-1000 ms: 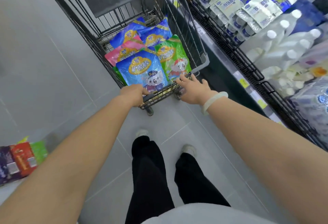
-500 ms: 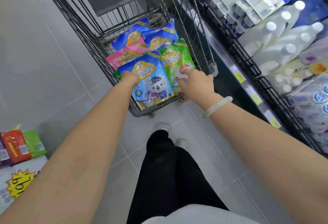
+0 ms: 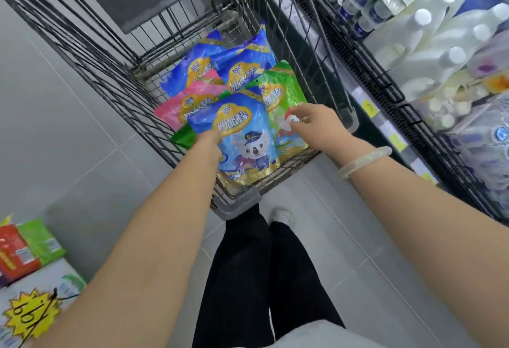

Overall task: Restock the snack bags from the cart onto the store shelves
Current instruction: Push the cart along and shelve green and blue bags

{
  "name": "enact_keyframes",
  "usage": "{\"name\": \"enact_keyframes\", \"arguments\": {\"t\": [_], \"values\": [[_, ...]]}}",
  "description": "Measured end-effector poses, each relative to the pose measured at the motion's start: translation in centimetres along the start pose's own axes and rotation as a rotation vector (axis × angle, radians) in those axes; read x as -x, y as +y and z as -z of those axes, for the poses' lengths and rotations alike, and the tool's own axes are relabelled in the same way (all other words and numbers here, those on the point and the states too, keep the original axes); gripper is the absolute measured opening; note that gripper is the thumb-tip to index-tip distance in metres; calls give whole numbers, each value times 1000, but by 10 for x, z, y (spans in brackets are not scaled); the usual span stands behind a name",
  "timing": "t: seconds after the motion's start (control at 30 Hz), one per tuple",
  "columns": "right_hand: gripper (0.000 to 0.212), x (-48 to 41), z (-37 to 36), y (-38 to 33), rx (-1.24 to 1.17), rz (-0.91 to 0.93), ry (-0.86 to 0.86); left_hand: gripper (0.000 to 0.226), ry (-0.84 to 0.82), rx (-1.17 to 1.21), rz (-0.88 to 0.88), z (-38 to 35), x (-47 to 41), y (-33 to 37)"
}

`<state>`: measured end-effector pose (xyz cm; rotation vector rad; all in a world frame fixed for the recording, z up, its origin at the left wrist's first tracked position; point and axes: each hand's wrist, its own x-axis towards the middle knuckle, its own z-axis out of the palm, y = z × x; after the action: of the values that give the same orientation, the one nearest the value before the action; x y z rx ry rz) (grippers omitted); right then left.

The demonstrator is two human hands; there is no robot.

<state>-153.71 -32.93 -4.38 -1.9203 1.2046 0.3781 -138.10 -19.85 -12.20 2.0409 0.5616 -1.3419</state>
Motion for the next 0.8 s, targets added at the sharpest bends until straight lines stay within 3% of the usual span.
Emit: {"name": "enact_keyframes", "arguments": {"t": [0.07,0.27,0.4,0.53,0.6,0.7,0.8], "values": [[37,-2,-2,4,-33,-21,-23,4,-9,-15,-6,-4,3,0],[44,-9,-3,16,-37,-81,-106,42,-40,33,-17,-11,-24,-1],[61,-13,7,25,-169,-132,-43,27,-19,58,-210,-30,-17,3],[75,-13,22,27,-577,-38,-18,22,-345,130,-462,-26,23,12],[54,-18,31,29,-752,-9,12,24,-538,189,-488,-18,37,25],[26,-25,49,33,-783,43,83,13,-702,229,-479,-16,43,44],[22,-30,59,35,-720,51,124,49,-828,228,-408,-29,35,54]]}}
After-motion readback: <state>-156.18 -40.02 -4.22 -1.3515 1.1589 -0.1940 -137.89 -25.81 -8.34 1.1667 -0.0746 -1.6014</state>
